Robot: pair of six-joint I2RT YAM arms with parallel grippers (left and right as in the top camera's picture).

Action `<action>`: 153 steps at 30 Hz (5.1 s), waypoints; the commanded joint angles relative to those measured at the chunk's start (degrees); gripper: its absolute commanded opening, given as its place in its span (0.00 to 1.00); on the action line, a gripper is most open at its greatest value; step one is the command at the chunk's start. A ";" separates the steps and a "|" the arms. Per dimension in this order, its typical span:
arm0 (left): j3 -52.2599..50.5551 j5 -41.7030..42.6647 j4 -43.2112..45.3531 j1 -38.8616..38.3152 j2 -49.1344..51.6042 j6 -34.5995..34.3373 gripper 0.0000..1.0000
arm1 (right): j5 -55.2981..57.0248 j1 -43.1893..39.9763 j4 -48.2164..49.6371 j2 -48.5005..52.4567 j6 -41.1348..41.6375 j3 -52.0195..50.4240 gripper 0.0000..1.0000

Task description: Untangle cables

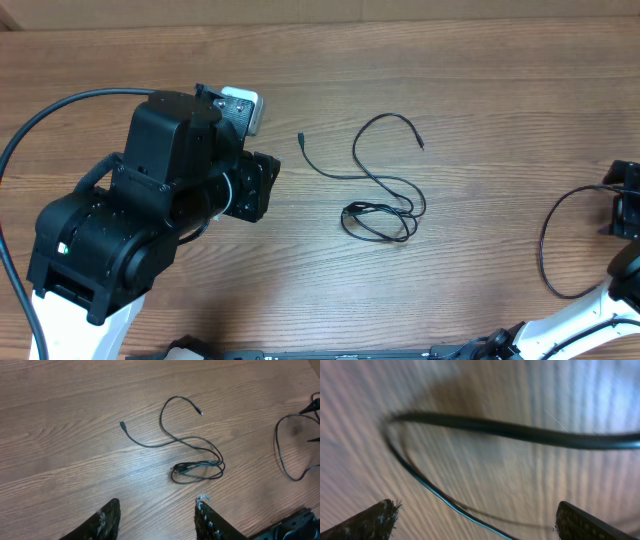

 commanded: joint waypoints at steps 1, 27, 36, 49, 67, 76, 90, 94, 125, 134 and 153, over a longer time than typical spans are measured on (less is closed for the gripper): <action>-0.31 -0.66 -0.07 -0.11 0.20 2.60 0.48 | -2.45 0.33 -0.81 -0.28 -4.94 0.63 1.00; -0.31 -3.10 -0.70 -0.11 -3.89 -0.85 0.40 | -17.25 43.19 -1.05 -0.52 -68.26 0.72 1.00; -0.31 -3.15 -1.88 -0.11 -4.11 -1.51 0.39 | -18.73 49.57 -9.03 -7.56 -70.51 0.63 1.00; -0.31 -1.31 -1.62 -0.11 -4.22 -1.51 0.39 | -3.96 62.84 -8.76 -34.16 -60.46 -5.11 1.00; -10.40 -0.13 1.73 -0.11 -6.58 -5.29 0.36 | 9.81 72.76 15.39 -47.65 -37.42 -35.58 1.00; -22.38 2.01 7.15 -0.11 -10.60 -7.96 0.38 | 9.81 72.74 18.12 -47.43 -37.48 -36.79 0.68; -23.50 3.04 7.78 -0.11 -10.58 -7.93 0.41 | 3.21 72.76 23.87 -46.14 -41.16 -44.98 0.75; -23.50 3.04 8.11 -0.11 -10.58 -7.96 0.42 | 0.17 72.76 28.65 -46.12 -41.13 -48.50 0.75; -23.54 3.37 10.29 -0.11 -9.53 -8.17 0.48 | -0.09 69.35 35.41 -40.89 -42.05 -21.88 0.04; -23.56 3.50 14.47 -0.11 -4.61 -8.15 0.48 | 6.54 69.20 30.91 -40.87 -44.06 -3.63 0.04; -23.56 17.31 24.59 -0.13 7.93 -2.16 0.48 | 21.64 57.83 46.53 -40.87 -45.09 8.98 0.04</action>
